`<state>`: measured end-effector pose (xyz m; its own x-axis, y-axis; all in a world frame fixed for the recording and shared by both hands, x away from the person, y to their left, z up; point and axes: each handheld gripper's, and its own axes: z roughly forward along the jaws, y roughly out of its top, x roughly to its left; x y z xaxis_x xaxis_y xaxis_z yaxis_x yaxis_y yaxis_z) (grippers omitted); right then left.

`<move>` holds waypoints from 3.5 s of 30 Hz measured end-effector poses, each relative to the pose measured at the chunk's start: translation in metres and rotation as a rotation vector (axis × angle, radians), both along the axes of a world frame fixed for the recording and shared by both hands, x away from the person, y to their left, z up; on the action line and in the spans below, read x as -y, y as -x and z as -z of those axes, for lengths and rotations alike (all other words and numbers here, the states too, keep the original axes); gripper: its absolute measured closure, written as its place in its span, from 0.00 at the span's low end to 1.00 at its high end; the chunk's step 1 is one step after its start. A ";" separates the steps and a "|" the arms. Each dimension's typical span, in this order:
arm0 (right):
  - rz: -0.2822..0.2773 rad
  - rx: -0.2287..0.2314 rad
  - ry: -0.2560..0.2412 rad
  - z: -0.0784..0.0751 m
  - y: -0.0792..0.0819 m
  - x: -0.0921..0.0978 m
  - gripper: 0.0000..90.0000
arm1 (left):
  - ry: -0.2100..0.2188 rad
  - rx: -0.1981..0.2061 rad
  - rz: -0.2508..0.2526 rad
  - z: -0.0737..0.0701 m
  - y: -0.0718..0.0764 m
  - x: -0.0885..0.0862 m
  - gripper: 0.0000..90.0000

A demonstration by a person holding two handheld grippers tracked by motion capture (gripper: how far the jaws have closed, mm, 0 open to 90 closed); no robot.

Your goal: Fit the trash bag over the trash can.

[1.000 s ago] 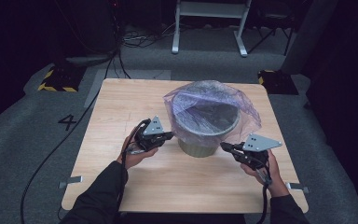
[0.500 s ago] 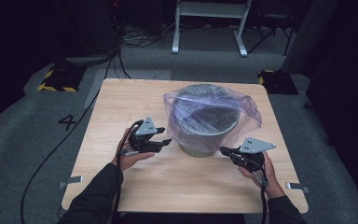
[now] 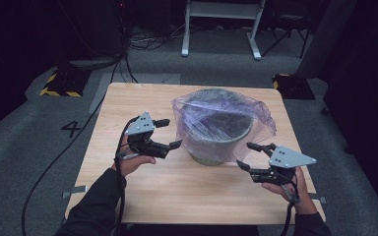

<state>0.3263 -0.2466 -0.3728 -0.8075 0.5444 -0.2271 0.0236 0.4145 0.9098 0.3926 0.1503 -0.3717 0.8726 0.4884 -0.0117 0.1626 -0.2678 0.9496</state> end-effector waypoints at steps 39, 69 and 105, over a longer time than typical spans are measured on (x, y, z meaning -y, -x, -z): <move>0.407 -0.062 0.034 -0.042 -0.170 0.018 1.00 | -0.205 -0.090 -0.064 0.050 -0.056 0.030 1.00; 0.410 -0.091 -0.053 -0.037 -0.178 0.012 0.99 | 0.037 -0.001 -0.003 -0.028 -0.019 -0.045 0.18; 0.348 -0.192 -0.068 -0.031 -0.202 0.007 0.94 | -0.105 -0.071 -0.257 -0.003 -0.120 0.028 1.00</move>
